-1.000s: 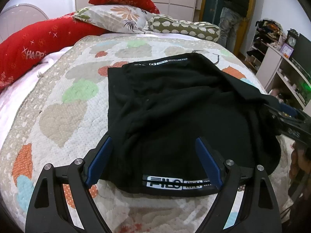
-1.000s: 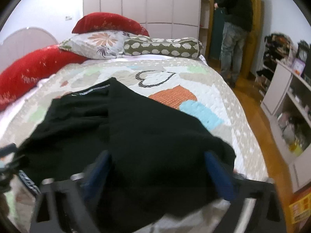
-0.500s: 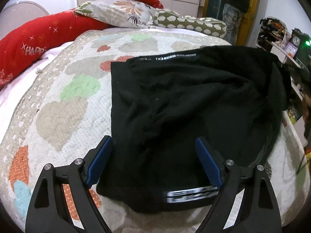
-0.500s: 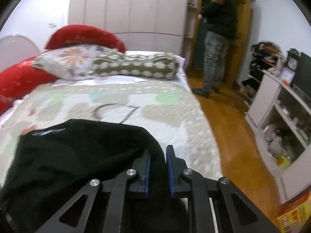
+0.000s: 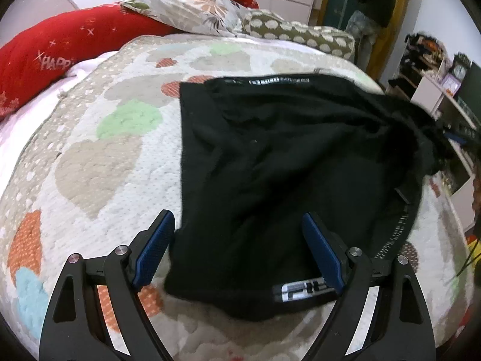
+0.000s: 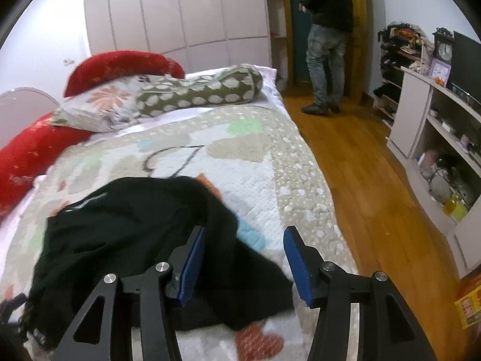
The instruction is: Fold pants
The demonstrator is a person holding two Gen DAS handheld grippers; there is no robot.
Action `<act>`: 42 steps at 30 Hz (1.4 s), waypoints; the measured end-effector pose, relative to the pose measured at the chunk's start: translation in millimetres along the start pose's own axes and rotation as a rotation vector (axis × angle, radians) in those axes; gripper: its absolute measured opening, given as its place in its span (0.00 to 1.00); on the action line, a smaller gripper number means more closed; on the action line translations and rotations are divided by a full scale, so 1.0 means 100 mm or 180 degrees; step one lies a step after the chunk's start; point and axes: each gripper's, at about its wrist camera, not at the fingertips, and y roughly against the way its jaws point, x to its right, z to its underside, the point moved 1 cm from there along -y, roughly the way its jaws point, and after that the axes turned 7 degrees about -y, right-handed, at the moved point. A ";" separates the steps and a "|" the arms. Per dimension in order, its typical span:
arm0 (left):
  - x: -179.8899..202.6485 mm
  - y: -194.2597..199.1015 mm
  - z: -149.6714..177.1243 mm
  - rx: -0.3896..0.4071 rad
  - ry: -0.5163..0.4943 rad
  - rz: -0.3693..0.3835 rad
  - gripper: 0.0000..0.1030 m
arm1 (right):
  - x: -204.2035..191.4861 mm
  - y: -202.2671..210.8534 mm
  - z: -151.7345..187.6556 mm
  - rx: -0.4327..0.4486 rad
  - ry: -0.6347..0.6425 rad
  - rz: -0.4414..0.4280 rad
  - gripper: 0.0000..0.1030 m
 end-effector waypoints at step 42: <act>-0.09 -0.23 0.05 -0.0199 0.0285 0.0364 0.54 | -0.01 -0.33 -0.10 0.0099 0.0126 -0.0445 0.12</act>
